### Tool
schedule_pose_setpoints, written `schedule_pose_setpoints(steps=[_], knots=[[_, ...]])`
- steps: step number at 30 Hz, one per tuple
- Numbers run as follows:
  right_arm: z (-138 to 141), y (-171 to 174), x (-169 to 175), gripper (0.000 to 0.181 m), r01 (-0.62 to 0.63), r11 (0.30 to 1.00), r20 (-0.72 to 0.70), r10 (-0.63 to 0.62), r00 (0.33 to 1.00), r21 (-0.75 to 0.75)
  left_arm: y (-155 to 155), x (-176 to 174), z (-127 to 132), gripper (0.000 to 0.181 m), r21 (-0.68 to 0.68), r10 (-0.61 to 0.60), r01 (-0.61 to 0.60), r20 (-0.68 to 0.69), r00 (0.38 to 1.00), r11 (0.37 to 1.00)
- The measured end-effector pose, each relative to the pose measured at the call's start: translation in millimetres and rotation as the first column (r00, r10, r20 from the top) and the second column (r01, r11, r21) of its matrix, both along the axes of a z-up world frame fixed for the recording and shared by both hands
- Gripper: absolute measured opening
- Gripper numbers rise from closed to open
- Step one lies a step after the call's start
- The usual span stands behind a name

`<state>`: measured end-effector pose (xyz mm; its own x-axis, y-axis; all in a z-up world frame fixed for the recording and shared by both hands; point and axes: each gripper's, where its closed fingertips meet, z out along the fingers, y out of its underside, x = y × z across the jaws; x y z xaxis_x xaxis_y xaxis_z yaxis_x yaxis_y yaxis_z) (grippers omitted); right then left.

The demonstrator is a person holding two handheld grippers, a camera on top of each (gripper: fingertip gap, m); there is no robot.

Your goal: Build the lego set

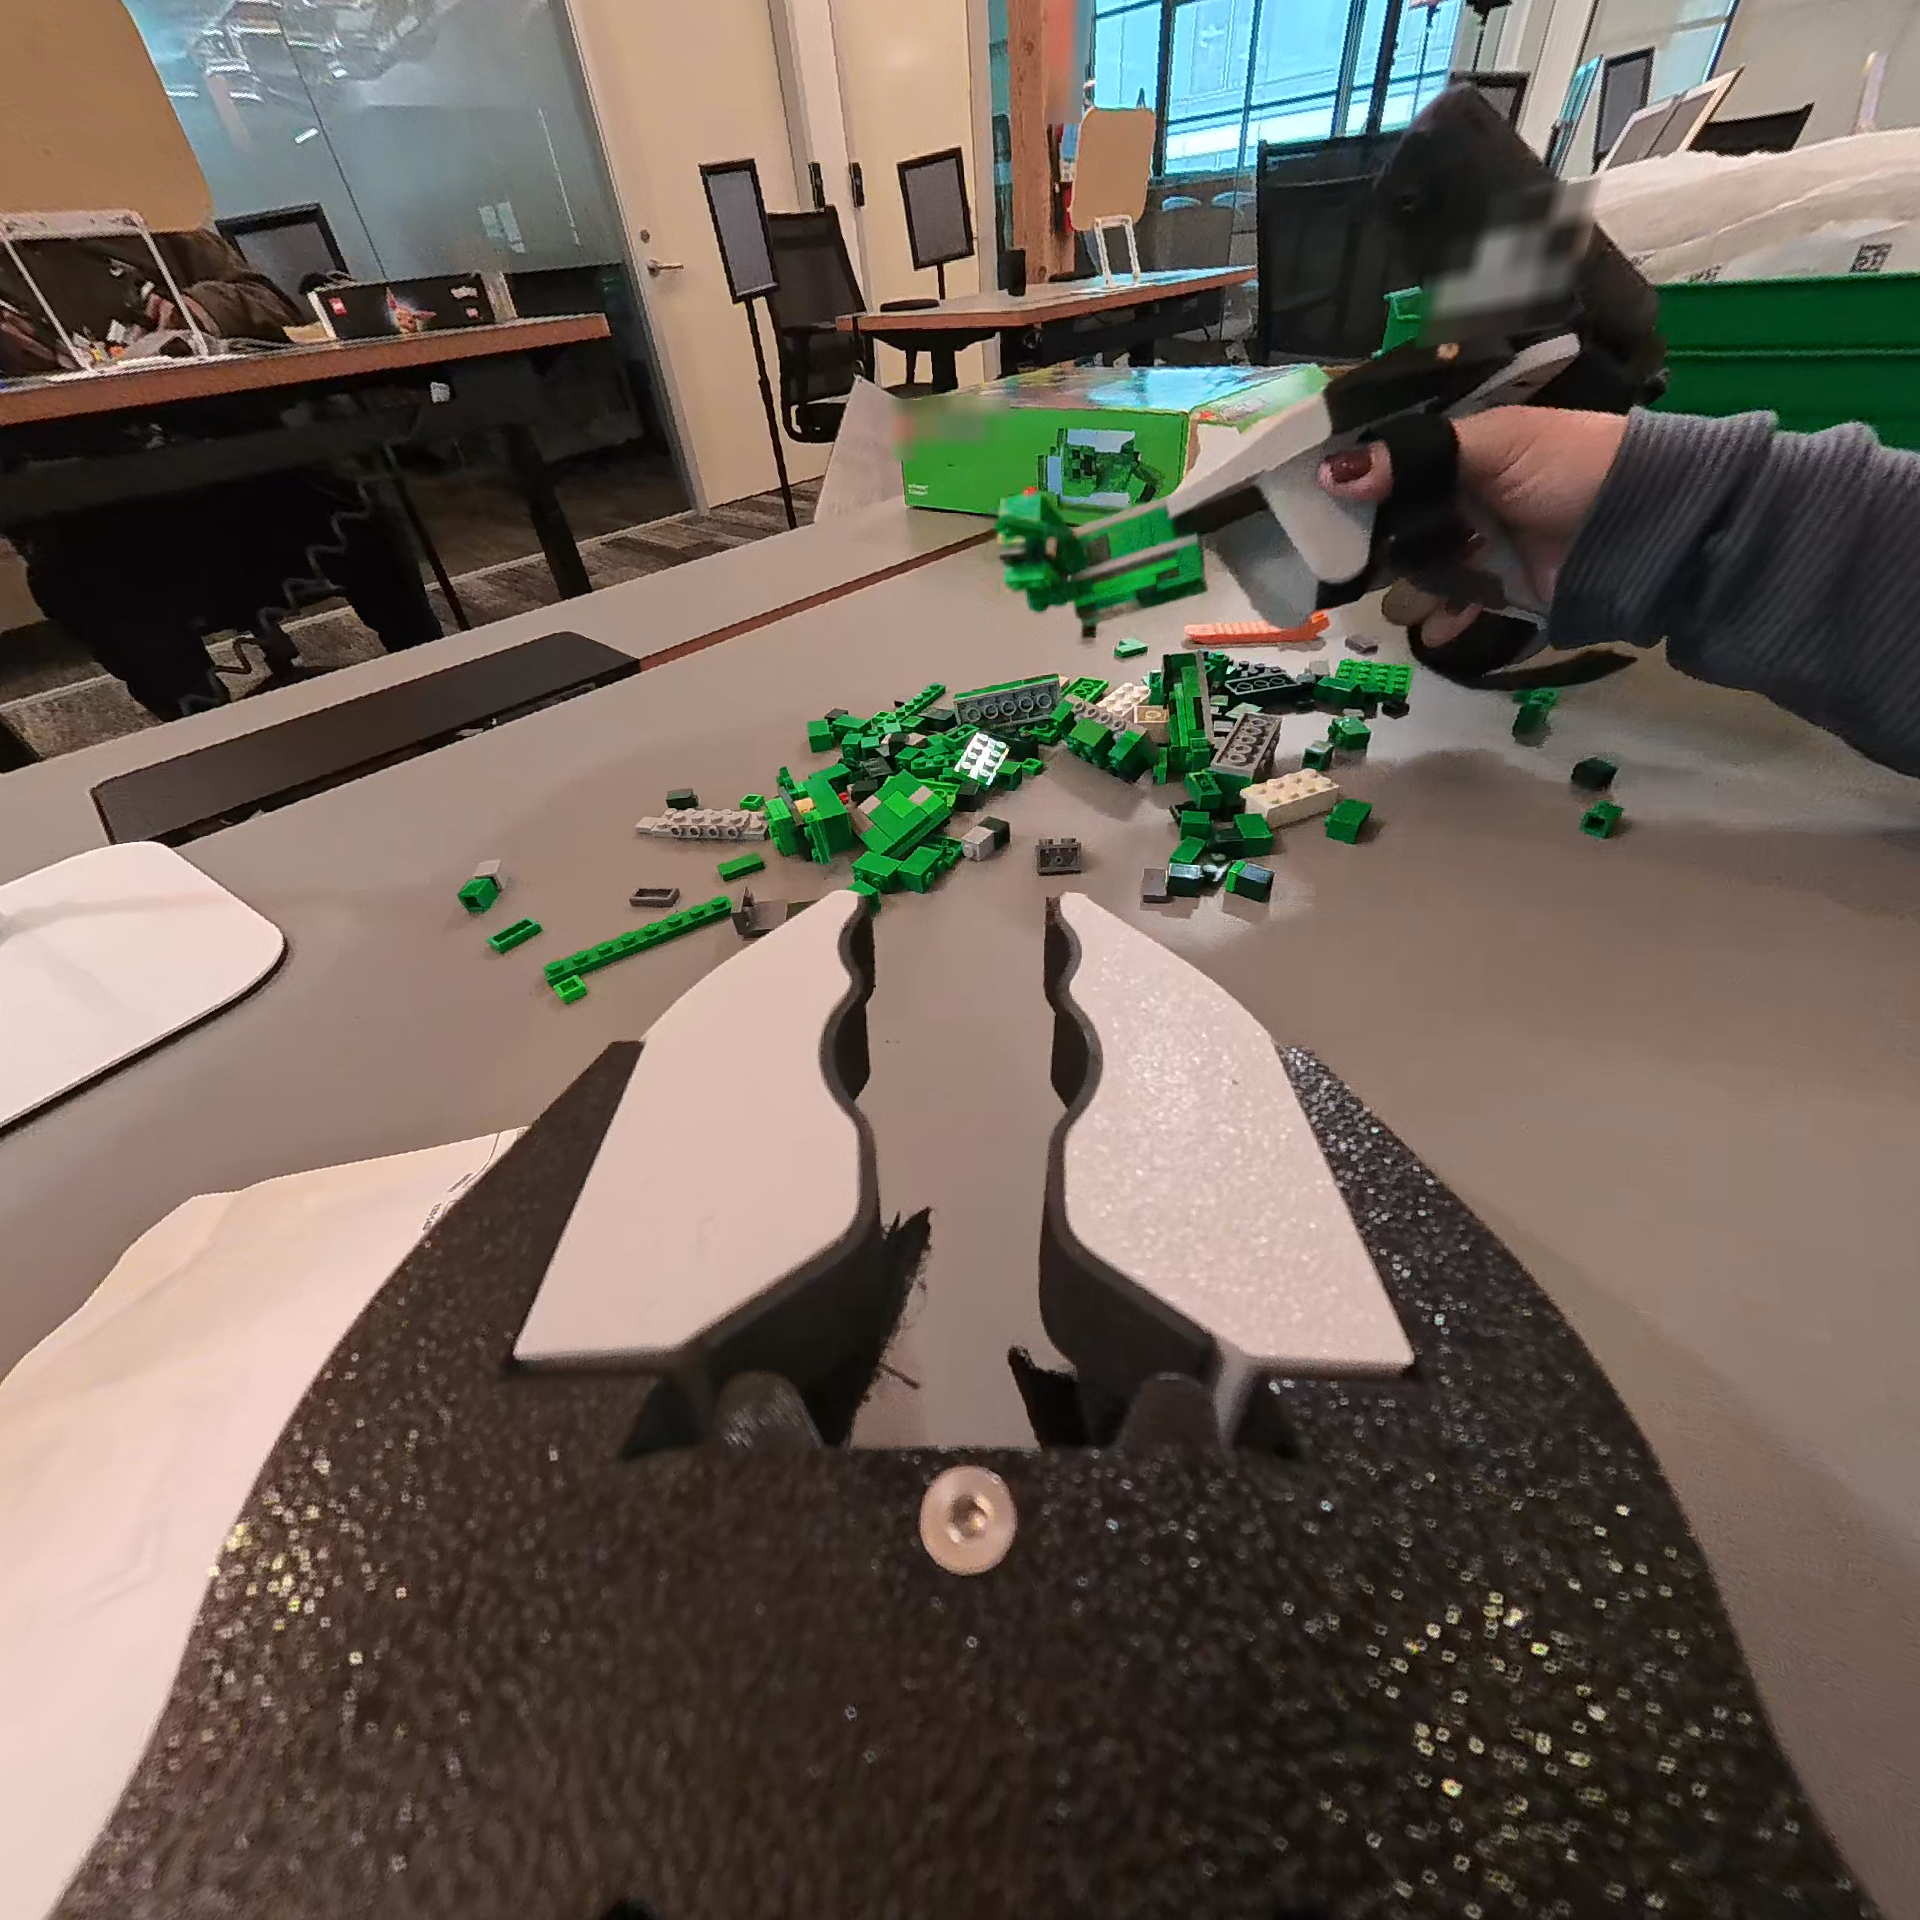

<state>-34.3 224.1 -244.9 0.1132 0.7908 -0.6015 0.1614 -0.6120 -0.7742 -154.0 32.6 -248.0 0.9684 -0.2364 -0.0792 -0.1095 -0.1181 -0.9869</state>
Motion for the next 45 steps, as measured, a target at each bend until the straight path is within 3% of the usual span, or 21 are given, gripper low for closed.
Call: schedule_pose_setpoints(steps=[3, 5, 7, 10, 13, 21, 26, 29, 32, 36, 40, 45], knots=[[0, 17, 13, 0.022, 0.077, 0.994, 0.034, -0.080, 0.996, 0.082, 0, 0, 0, 0.031, -0.001, 0.000, 0.000, 0.006, 1.000, 1.000], [-5, 38, 29, 0.022, 0.167, 0.962, 0.121, -0.196, 0.973, 0.214, 0, 0, 0, 0.031, -0.002, -0.001, 0.001, 0.009, 1.000, 1.000], [-16, 60, 51, 0.023, 0.218, 0.899, 0.251, -0.327, 0.911, 0.381, 0, -1, 0, 0.030, -0.003, -0.001, 0.001, 0.011, 1.000, 1.000], [-31, 81, 79, 0.023, 0.190, 0.825, 0.393, -0.439, 0.808, 0.532, 0, -1, 0, 0.030, -0.004, -0.001, 0.001, 0.015, 1.000, 1.000], [-43, 90, 92, 0.023, 0.173, 0.829, 0.450, -0.449, 0.772, 0.531, 1, -1, 0, 0.030, -0.009, 0.000, 0.000, 0.018, 1.000, 1.000], [-50, 88, 97, 0.026, 0.152, 0.854, 0.471, -0.413, 0.780, 0.498, 1, -2, -1, 0.030, -0.015, 0.001, -0.001, 0.024, 1.000, 1.000], [-6, 75, 84, 0.037, 0.151, 0.732, 0.323, -0.463, 0.825, 0.664, 1, -2, -1, 0.030, -0.016, 0.000, 0.000, 0.029, 1.000, 1.000], [13, 42, 53, 0.034, 0.124, 0.702, 0.205, -0.365, 0.908, 0.701, 1, -2, -1, 0.029, -0.017, -0.001, 0.001, 0.029, 1.000, 1.000], [11, 14, 25, 0.030, 0.070, 0.648, 0.156, -0.284, 0.946, 0.758, 2, -2, -2, 0.029, -0.019, 0.002, -0.001, 0.029, 1.000, 1.000], [7, 4, 13, 0.021, 0.040, 0.554, 0.154, -0.300, 0.942, 0.832, 2, -5, -1, 0.025, -0.017, 0.016, -0.015, 0.031, 0.999, 1.000], [31, -1, 18, 0.000, 0.210, 0.488, -0.044, -0.331, 0.943, 0.847, 2, -5, -1, 0.023, -0.016, 0.021, -0.021, 0.031, 0.999, 1.000], [55, 10, 43, 0.000, 0.418, 0.409, -0.245, -0.410, 0.878, 0.811, 2, -6, -2, 0.020, -0.018, 0.028, -0.028, 0.026, 0.999, 0.999]])
